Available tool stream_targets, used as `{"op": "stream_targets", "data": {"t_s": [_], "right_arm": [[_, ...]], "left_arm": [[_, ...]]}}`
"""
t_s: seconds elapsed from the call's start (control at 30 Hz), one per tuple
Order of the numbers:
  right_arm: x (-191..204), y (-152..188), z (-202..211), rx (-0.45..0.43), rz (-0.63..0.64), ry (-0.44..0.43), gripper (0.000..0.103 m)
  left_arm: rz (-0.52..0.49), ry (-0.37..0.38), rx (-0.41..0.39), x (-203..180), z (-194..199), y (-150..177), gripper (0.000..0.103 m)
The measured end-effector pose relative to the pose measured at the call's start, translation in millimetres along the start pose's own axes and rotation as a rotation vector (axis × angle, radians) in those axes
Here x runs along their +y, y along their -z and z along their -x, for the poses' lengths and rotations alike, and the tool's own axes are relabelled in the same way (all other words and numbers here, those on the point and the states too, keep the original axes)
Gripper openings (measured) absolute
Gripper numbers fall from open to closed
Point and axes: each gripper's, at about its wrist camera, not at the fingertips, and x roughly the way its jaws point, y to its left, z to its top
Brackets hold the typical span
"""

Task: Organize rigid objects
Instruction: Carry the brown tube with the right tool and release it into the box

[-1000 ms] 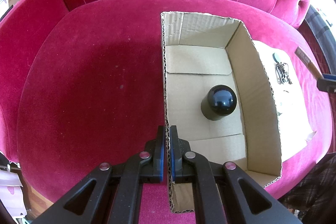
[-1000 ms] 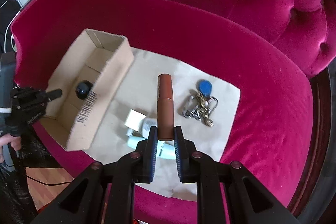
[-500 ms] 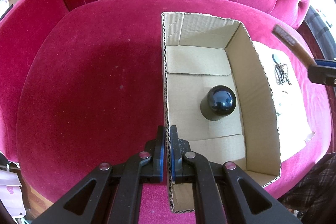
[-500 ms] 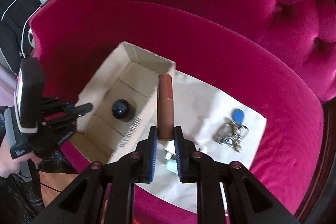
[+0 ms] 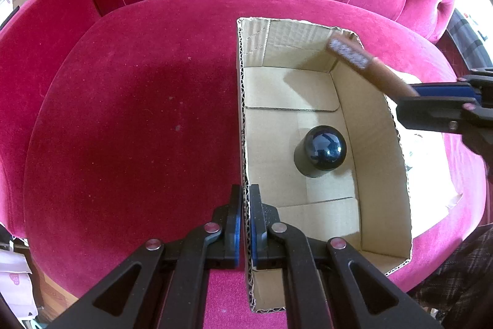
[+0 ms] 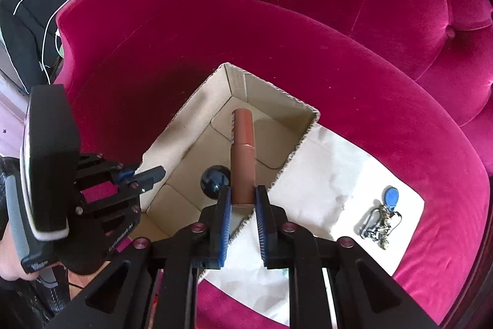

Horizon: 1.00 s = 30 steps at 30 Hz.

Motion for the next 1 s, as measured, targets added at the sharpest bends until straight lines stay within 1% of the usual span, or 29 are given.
{"op": "stream_targets", "data": {"t_s": [0.3, 0.57, 0.7, 0.87, 0.9, 0.93, 1.0], "right_arm": [[2, -9, -18, 0.011, -0.025, -0.029, 0.015], [7, -16, -35, 0.041, -0.021, -0.044, 0.016], [3, -14, -35, 0.051, -0.015, -0.045, 0.016], [2, -14, -37, 0.055, -0.004, -0.022, 0.017], [5, -14, -39, 0.060, -0.004, -0.017, 0.031], [4, -14, -40, 0.064, -0.009, -0.006, 0.052], [0, -15, -37, 0.046, -0.026, 0.020, 0.066]], "left_arm": [[0.001, 0.000, 0.001, 0, 0, 0, 0.004], [0.001, 0.001, 0.001, 0, 0, 0, 0.004], [0.000, 0.001, 0.001, 0, 0, 0, 0.004], [0.001, 0.001, 0.001, 0, -1, -1, 0.004], [0.000, 0.001, 0.000, 0, -1, -1, 0.004], [-0.001, 0.001, 0.000, 0, -1, -1, 0.004], [-0.002, 0.000, -0.001, -1, -1, -1, 0.004]]}}
